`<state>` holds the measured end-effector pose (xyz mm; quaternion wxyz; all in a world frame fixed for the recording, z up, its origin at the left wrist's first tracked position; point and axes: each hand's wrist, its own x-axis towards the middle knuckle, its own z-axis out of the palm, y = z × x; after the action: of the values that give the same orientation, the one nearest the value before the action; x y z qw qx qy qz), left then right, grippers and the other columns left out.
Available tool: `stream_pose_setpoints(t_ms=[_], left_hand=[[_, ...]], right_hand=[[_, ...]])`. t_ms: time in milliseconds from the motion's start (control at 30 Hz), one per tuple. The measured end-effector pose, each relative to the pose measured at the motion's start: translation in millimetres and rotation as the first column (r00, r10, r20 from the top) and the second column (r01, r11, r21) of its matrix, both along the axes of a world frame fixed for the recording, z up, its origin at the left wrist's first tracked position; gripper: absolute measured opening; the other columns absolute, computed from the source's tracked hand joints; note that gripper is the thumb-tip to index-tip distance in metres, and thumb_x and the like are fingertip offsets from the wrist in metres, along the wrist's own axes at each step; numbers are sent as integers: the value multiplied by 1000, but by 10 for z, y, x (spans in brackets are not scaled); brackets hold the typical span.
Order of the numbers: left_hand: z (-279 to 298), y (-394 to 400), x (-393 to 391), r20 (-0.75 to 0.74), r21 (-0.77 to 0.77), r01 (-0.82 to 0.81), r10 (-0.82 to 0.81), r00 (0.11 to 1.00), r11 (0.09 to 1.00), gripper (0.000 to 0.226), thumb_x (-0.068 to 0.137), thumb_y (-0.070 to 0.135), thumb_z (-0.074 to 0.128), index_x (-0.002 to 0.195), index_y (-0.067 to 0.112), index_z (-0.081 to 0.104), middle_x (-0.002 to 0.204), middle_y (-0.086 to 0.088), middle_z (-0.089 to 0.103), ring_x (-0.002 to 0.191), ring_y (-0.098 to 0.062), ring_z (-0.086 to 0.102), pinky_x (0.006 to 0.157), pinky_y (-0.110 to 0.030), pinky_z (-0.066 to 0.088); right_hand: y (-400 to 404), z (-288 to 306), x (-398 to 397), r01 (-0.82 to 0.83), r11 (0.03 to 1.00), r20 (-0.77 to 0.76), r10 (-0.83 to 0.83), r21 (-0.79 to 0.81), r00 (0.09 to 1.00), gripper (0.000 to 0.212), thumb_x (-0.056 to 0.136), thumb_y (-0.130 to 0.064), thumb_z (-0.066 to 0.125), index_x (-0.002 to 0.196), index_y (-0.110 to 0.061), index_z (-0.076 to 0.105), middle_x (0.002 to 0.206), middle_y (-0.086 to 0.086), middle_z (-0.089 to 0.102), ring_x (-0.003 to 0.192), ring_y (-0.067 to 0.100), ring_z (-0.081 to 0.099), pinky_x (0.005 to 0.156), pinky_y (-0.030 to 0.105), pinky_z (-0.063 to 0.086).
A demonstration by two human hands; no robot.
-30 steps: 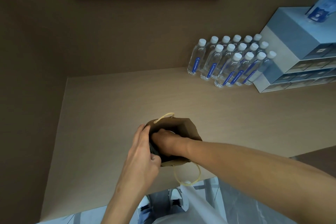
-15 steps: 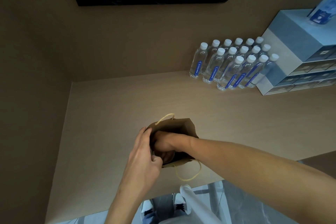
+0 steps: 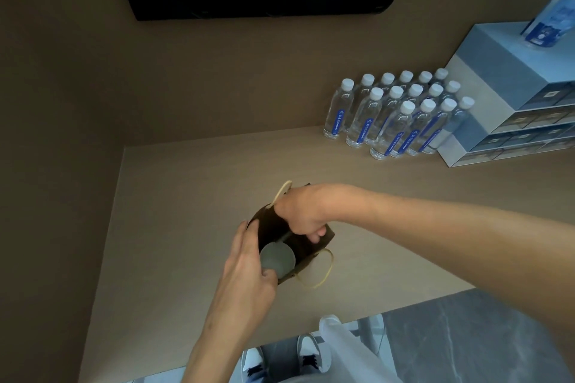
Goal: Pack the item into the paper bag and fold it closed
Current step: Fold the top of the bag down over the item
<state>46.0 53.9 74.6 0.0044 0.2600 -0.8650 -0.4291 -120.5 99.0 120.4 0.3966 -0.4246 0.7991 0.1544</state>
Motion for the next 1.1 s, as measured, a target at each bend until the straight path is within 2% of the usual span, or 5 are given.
stream_pose_setpoints(t_ms=[133,400,567,833,1100], left_hand=[[-6,-11,-17,-3,-1,10,-10,1000,1000,79,80,0,52,149,25,23,156,2,26,134,-18,38,109,-31,36],[-54,-20,-11,27,23,11,-12,1000,1000,80,83,3,49,151,29,14,160,7,16,137,-14,31,102,-20,27],[-75,-34,-12,32,16,-3,3,999,1000,80,83,5,47,150,31,13,160,11,12,136,-11,28,99,-17,24],[-72,-14,15,-12,12,-12,12,1000,1000,78,83,4,45,150,31,14,159,14,12,133,-8,29,96,-15,25],[-65,-15,18,-44,-7,11,-11,999,1000,77,81,4,44,149,29,18,158,15,14,124,-1,29,89,-8,24]], right_hand=[[-13,-101,27,-132,985,-26,135,108,990,23,75,11,62,71,-4,45,77,19,69,70,31,68,63,36,54],[-47,-574,106,-232,957,3,235,176,972,29,93,-6,52,66,-15,48,68,2,55,51,13,53,39,21,37],[-83,-834,187,-286,943,51,281,170,958,8,91,-5,52,91,-10,59,77,1,50,77,22,52,71,32,41],[-5,-972,294,-171,981,34,168,95,985,30,95,-14,46,123,-9,53,126,14,58,118,31,53,100,41,38],[43,-730,273,-148,986,49,152,-78,987,26,92,-6,52,116,-3,59,115,18,64,98,34,62,78,40,49]])
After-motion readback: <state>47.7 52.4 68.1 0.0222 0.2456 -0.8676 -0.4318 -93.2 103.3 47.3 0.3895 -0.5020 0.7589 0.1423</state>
